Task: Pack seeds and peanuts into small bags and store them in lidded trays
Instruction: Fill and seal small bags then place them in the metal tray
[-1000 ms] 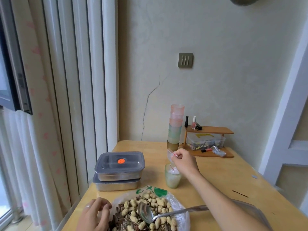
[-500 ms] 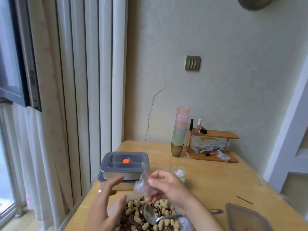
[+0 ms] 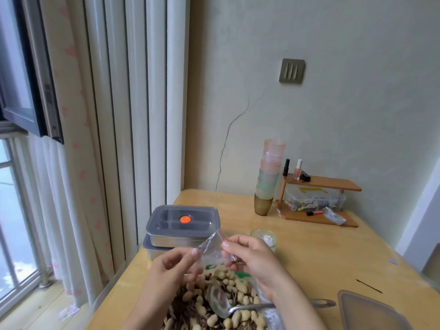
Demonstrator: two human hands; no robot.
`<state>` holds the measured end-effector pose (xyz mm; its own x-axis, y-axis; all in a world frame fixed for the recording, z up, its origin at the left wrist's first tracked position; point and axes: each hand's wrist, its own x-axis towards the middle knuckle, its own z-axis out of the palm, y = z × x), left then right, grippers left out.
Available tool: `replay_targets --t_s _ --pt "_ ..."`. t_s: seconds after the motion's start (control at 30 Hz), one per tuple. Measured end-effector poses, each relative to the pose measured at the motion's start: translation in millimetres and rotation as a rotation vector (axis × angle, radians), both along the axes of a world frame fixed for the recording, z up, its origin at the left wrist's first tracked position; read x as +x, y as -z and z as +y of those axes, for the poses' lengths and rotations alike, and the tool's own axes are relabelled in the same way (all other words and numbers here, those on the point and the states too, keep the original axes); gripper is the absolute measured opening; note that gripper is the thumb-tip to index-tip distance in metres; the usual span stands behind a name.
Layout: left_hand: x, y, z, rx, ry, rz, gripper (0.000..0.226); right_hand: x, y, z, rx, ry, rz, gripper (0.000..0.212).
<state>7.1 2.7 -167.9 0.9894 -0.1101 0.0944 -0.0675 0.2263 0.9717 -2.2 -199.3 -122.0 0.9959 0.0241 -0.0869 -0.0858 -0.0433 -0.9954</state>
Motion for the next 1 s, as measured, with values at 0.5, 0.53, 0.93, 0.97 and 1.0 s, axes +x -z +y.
replay_targets --t_s 0.5,0.53,0.93,0.97,1.0 --pt "-3.9 4.1 10.3 0.525 -0.432 -0.445 0.026 2.2 -3.9 -5.9 -0.064 0.063 0.033 0.004" --pt "-6.1 2.1 9.8 0.543 -0.47 -0.521 0.023 1.7 -4.2 -3.6 -0.063 0.079 0.014 0.002" --pt "-23.8 -9.6 -10.8 0.065 -0.064 -0.114 0.023 -11.2 -2.2 24.0 -0.353 -0.194 -0.208 0.008" --pt "-24.6 -10.3 -11.0 0.052 -0.058 -0.106 0.023 -10.9 -1.3 24.3 -0.382 -0.174 -0.21 0.007" --pt "-25.7 -11.6 -11.3 0.044 -0.052 -0.104 0.024 -10.4 -0.9 24.4 -0.407 -0.144 -0.21 0.005"
